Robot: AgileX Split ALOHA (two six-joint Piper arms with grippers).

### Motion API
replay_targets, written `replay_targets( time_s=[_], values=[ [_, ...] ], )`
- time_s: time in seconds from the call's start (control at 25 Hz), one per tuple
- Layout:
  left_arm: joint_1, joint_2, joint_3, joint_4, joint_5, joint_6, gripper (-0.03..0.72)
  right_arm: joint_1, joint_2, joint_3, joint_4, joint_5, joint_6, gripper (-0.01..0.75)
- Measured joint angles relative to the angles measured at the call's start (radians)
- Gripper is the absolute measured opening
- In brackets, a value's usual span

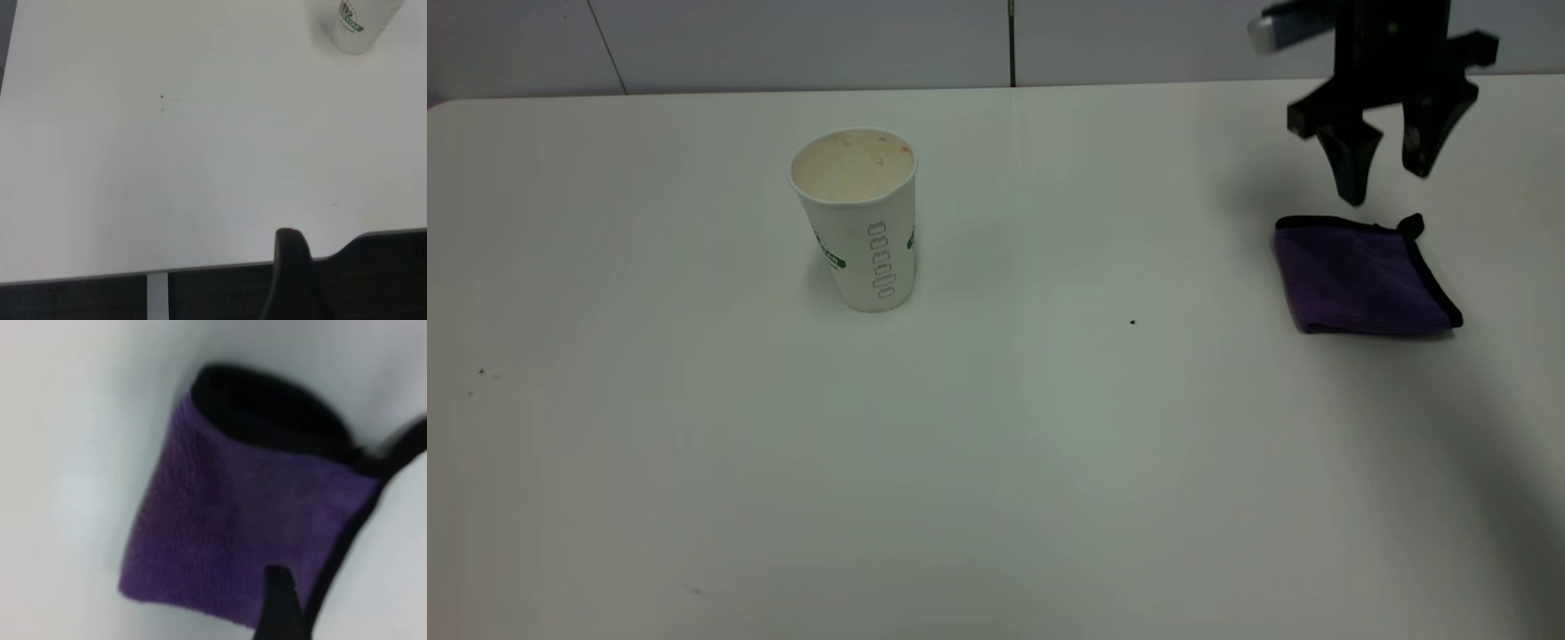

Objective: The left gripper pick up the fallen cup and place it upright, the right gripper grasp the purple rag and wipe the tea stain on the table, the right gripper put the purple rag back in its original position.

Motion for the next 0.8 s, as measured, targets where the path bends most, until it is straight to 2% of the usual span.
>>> replay_targets(
  time_s=[0.16, 0.52, 0.68, 0.8],
  values=[
    [0.0, 0.0, 0.0, 0.0, 0.0, 0.0, 0.53, 0.013, -0.137, 0.001, 0.067, 0.008, 0.0, 0.535],
    [0.0, 0.0, 0.0, 0.0, 0.0, 0.0, 0.53, 0.053, -0.411, 0.018, 0.259, 0.025, -0.035, 0.53],
    [0.0, 0.0, 0.0, 0.0, 0.0, 0.0, 0.53, 0.07, -0.56, 0.138, 0.266, 0.027, -0.05, 0.528],
    [0.0, 0.0, 0.0, 0.0, 0.0, 0.0, 0.53, 0.07, -0.701, 0.312, 0.264, 0.028, -0.073, 0.524]
  ],
)
